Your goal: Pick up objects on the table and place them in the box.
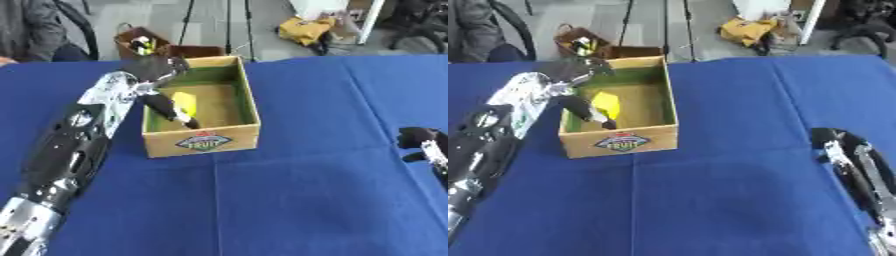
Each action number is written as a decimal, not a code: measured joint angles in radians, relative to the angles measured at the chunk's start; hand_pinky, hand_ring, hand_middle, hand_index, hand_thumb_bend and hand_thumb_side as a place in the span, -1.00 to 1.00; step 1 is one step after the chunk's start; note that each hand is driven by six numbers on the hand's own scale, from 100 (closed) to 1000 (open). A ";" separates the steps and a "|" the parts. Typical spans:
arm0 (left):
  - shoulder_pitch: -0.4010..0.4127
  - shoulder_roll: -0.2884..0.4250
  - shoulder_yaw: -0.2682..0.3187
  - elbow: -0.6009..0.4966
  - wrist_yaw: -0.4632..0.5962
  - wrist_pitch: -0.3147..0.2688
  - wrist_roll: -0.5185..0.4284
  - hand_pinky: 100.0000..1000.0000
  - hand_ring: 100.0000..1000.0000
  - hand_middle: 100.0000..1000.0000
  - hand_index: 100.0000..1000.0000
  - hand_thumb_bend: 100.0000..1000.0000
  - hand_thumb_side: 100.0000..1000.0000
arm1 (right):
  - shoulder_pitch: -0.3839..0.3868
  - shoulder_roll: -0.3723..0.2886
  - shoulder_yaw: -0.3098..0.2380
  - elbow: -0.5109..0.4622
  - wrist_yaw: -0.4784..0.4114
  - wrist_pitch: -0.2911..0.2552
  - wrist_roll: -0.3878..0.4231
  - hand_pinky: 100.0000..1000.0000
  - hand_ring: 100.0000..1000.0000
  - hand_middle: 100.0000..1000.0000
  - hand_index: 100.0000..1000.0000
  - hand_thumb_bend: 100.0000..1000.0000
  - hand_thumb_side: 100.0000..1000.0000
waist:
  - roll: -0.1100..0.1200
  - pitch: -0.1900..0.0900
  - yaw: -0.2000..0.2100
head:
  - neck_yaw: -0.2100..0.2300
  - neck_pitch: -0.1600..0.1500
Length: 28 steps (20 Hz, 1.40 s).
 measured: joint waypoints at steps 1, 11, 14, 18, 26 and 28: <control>0.008 0.001 0.013 -0.020 0.013 0.001 0.013 0.66 0.60 0.59 0.70 1.00 0.72 | 0.000 0.000 0.000 0.000 0.000 0.000 0.000 0.14 0.38 0.26 0.52 -1.00 0.96 | -0.001 0.000 0.003 | -0.001 0.000; 0.173 -0.005 0.119 -0.252 0.156 0.029 0.156 0.53 0.49 0.48 0.64 0.73 0.77 | 0.009 0.001 -0.008 0.001 0.000 -0.001 -0.003 0.14 0.38 0.26 0.52 -1.00 0.96 | -0.002 -0.008 0.026 | -0.016 0.000; 0.207 -0.004 0.108 -0.321 0.199 0.058 0.200 0.51 0.48 0.48 0.63 0.66 0.82 | 0.009 0.001 -0.008 0.001 0.000 -0.001 -0.003 0.14 0.38 0.25 0.52 -1.00 0.96 | -0.001 -0.008 0.026 | -0.016 0.000; 0.271 -0.008 0.111 -0.376 0.258 0.113 0.258 0.47 0.46 0.47 0.62 0.58 0.95 | 0.011 0.001 -0.014 0.001 0.000 0.000 -0.006 0.14 0.38 0.25 0.52 -1.00 0.97 | 0.000 -0.007 0.046 | -0.026 0.000; 0.416 -0.017 0.112 -0.466 0.374 0.193 0.372 0.39 0.42 0.45 0.64 0.55 0.98 | 0.017 0.001 -0.018 0.001 0.000 0.001 -0.009 0.14 0.38 0.25 0.52 -1.00 0.97 | 0.000 -0.009 0.040 | -0.028 0.001; 0.443 -0.022 0.112 -0.464 0.404 0.206 0.387 0.38 0.40 0.44 0.64 0.54 0.98 | 0.017 0.001 -0.018 0.001 0.000 0.001 -0.010 0.14 0.38 0.25 0.52 -1.00 0.97 | 0.001 -0.009 0.046 | -0.030 0.001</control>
